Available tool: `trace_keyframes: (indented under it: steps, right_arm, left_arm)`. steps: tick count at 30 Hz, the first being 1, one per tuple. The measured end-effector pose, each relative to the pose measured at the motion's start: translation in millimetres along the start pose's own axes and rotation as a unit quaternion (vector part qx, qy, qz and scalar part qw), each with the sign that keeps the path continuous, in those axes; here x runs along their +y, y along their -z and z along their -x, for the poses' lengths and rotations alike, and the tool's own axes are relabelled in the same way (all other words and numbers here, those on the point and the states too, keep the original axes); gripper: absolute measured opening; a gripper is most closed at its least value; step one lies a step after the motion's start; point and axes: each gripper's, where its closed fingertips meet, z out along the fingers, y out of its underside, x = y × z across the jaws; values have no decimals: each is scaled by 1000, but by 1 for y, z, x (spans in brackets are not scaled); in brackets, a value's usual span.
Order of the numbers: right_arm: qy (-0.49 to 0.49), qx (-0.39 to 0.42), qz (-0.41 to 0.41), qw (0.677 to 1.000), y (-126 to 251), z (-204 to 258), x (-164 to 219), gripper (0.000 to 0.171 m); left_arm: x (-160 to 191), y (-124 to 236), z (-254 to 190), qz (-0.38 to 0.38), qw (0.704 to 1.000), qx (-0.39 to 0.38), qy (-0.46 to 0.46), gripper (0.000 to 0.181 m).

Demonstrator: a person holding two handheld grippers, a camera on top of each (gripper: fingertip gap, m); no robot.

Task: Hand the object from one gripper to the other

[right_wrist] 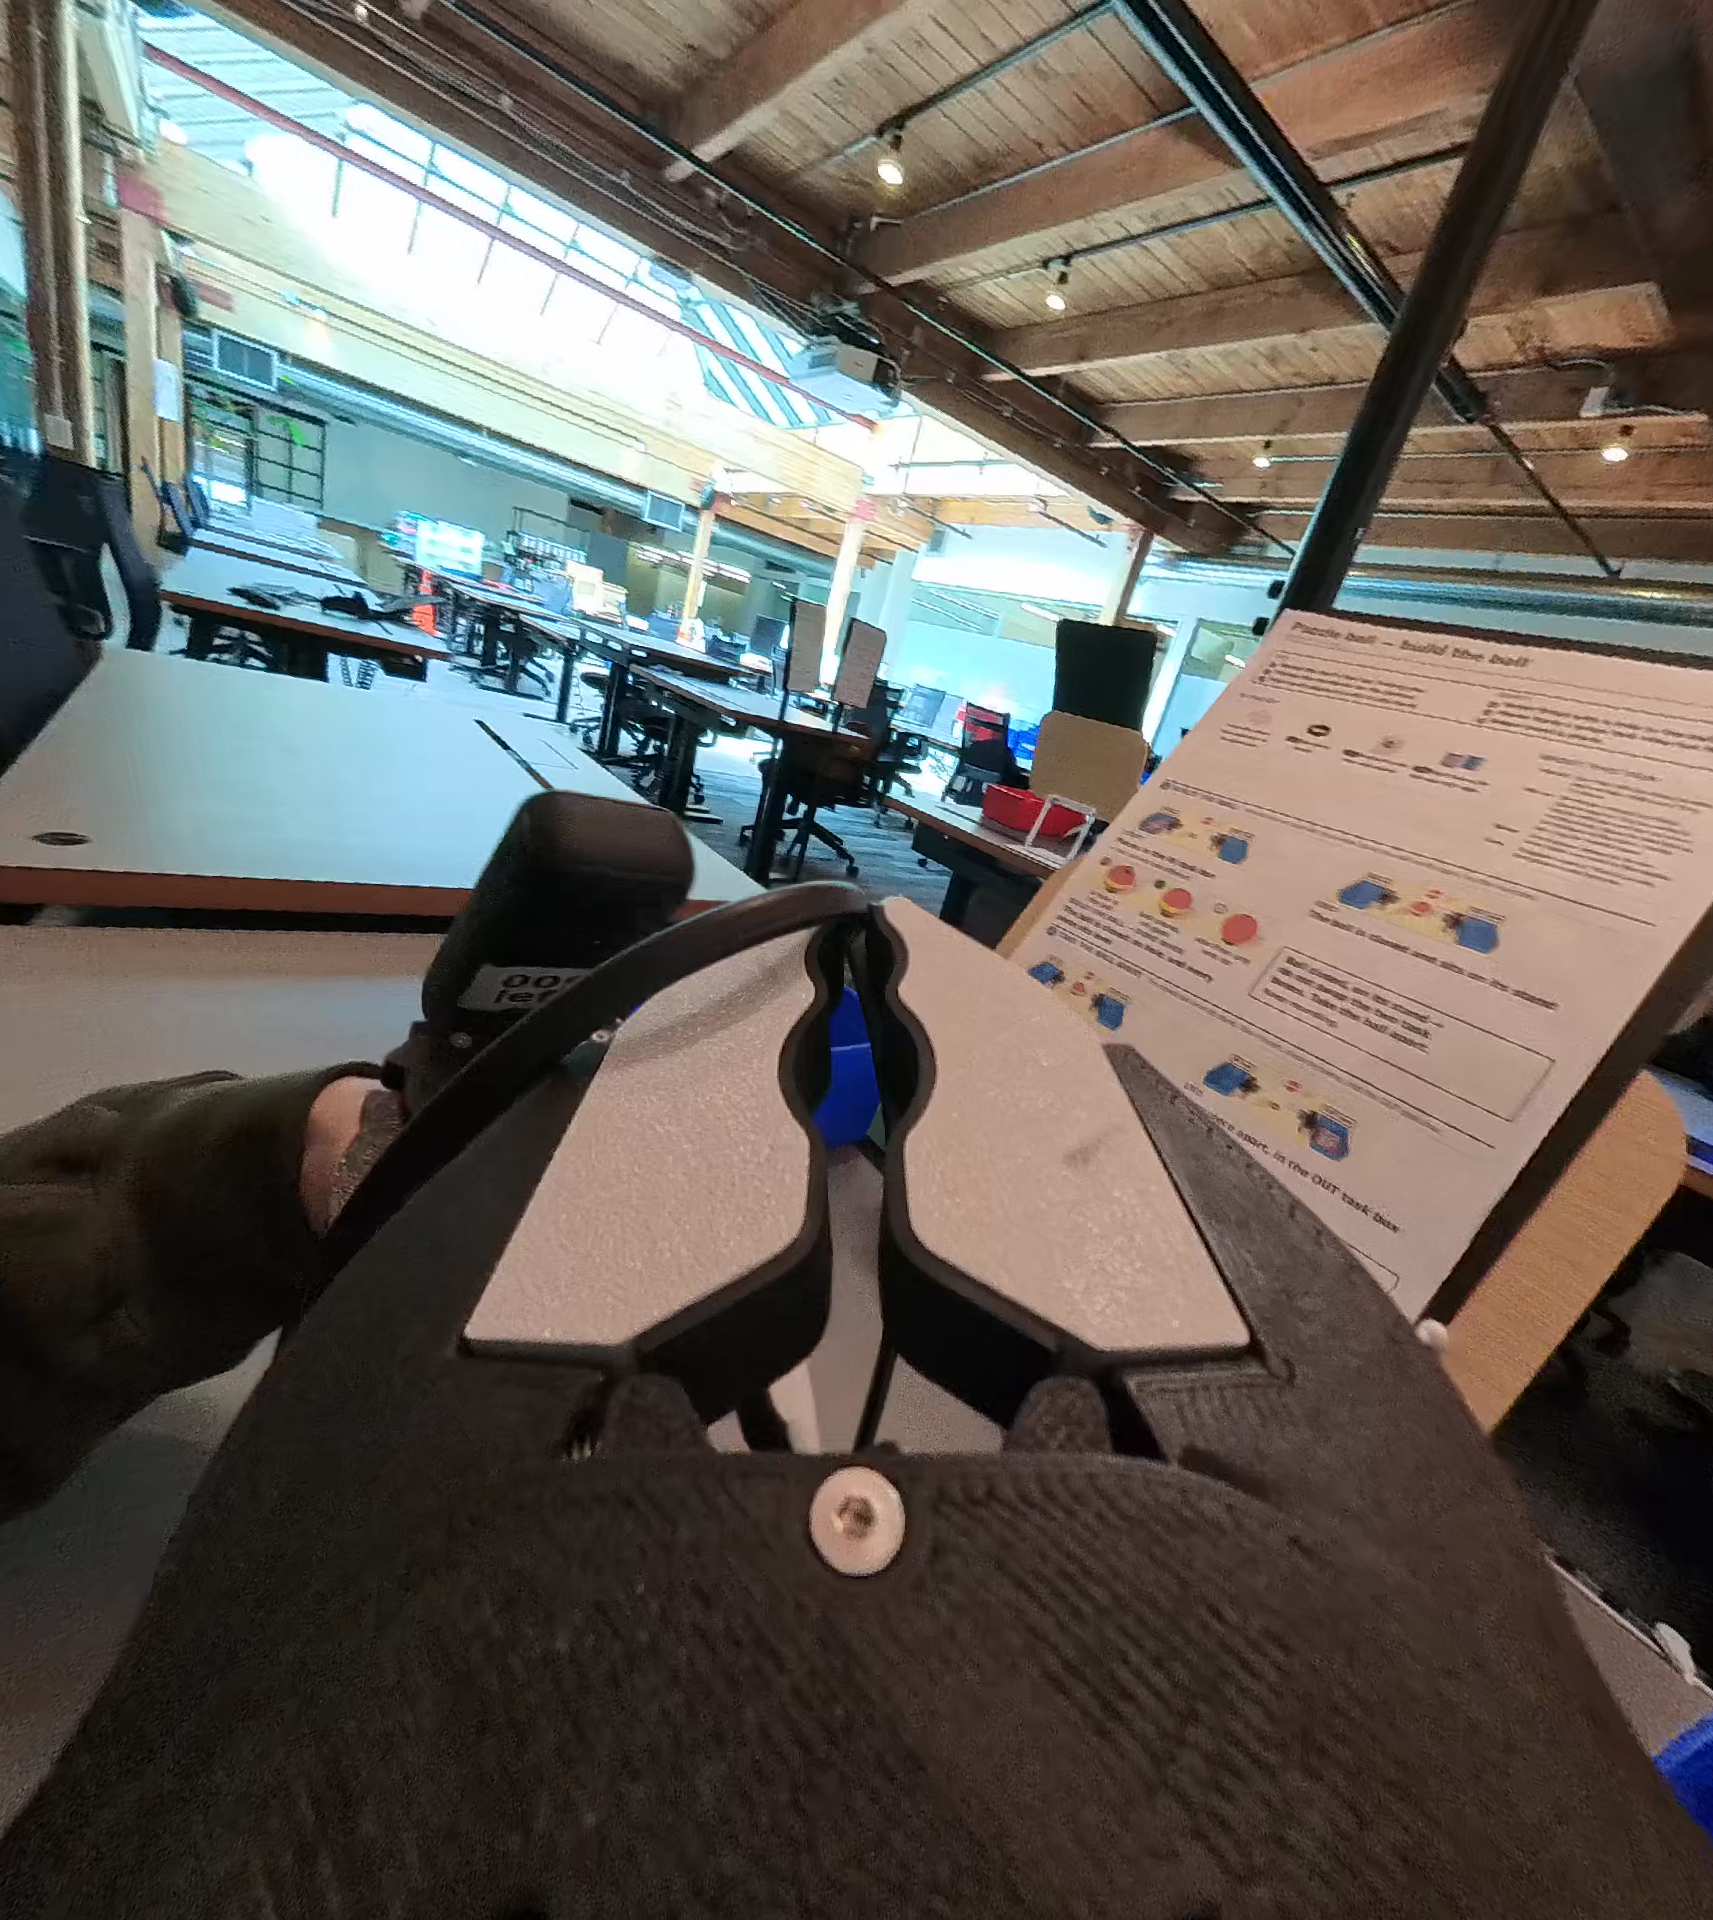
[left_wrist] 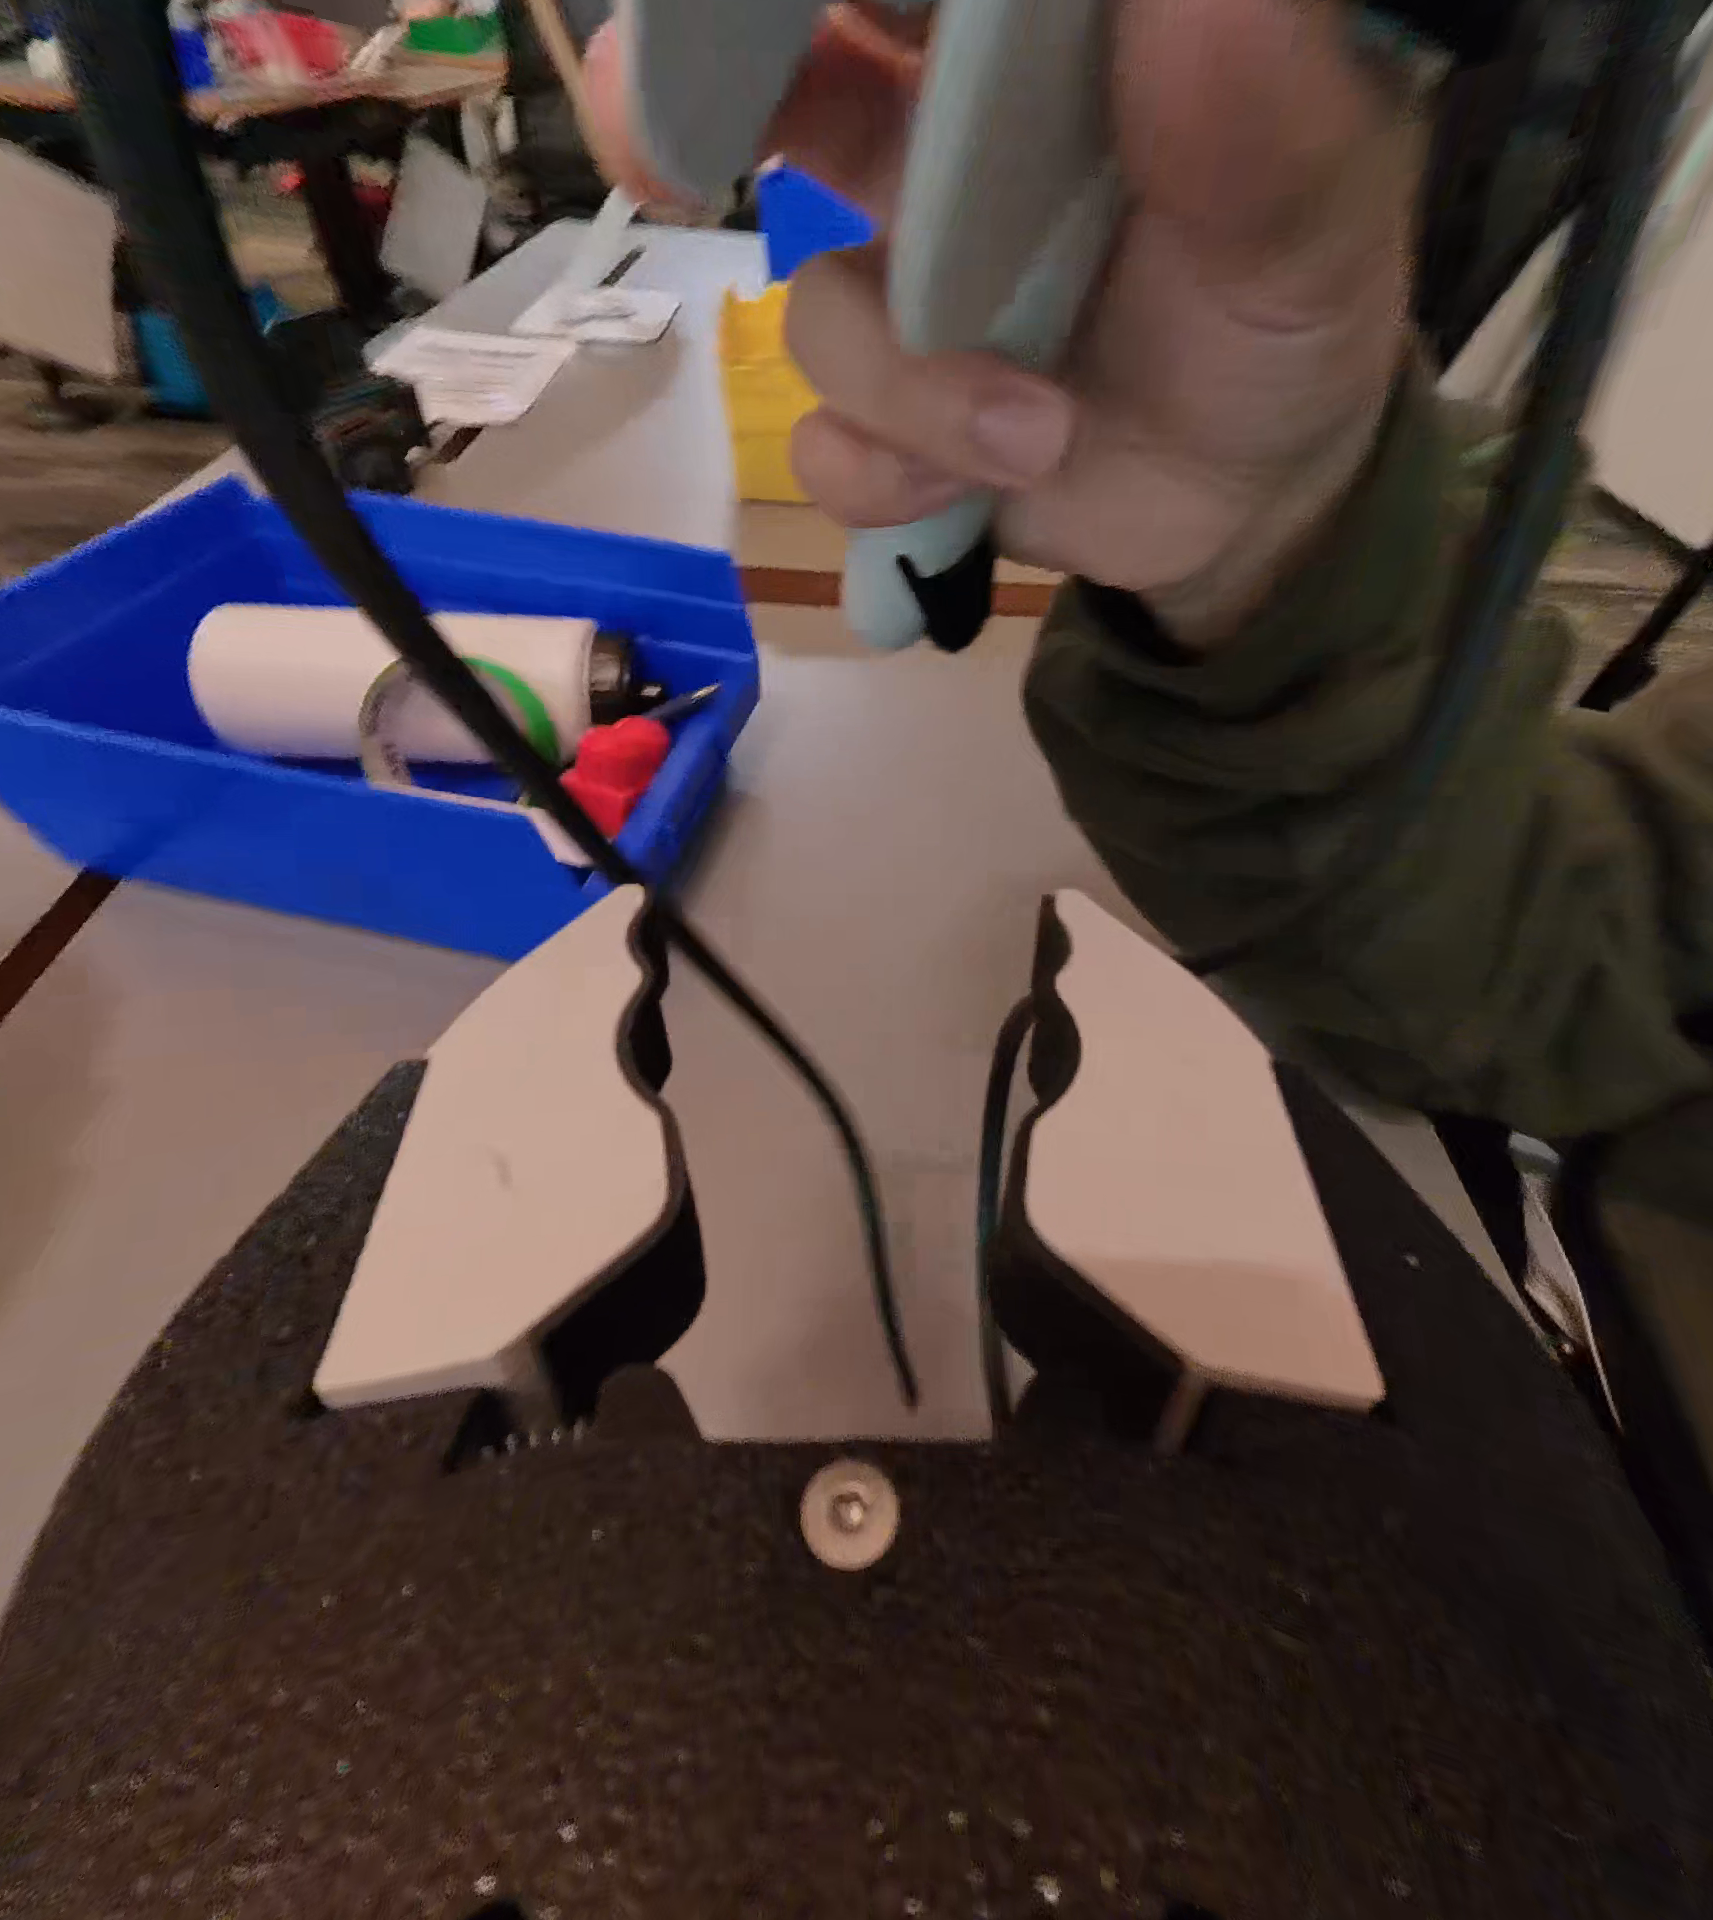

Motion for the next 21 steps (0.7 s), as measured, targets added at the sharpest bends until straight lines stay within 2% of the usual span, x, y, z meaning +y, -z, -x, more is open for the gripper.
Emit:
trace_keyframes:
  steps: [4,7,11,15,18,21]
  right_arm:
    - [-54,-66,-21,996,3,12,-4,3]
    - [-69,-99,-27,992,4,20,-7,3]
    - [-35,-43,-20,998,7,5,-6,3]
    - [-27,25,-27,999,10,-14,-8,3]
    - [-30,36,-39,998,8,-15,-11,3]
    - [-19,32,-29,999,3,-9,-9,3]
  left_arm:
    - [0,4,-7,-37,998,38,-40,74]
    - [8,9,1,-10,999,26,-35,83]
    - [5,29,12,-9,999,-14,-39,92]
    - [-5,39,22,-15,998,-61,-17,116]
    - [-18,29,30,-33,994,-103,17,122]
    - [-14,8,24,-12,994,-107,9,122]
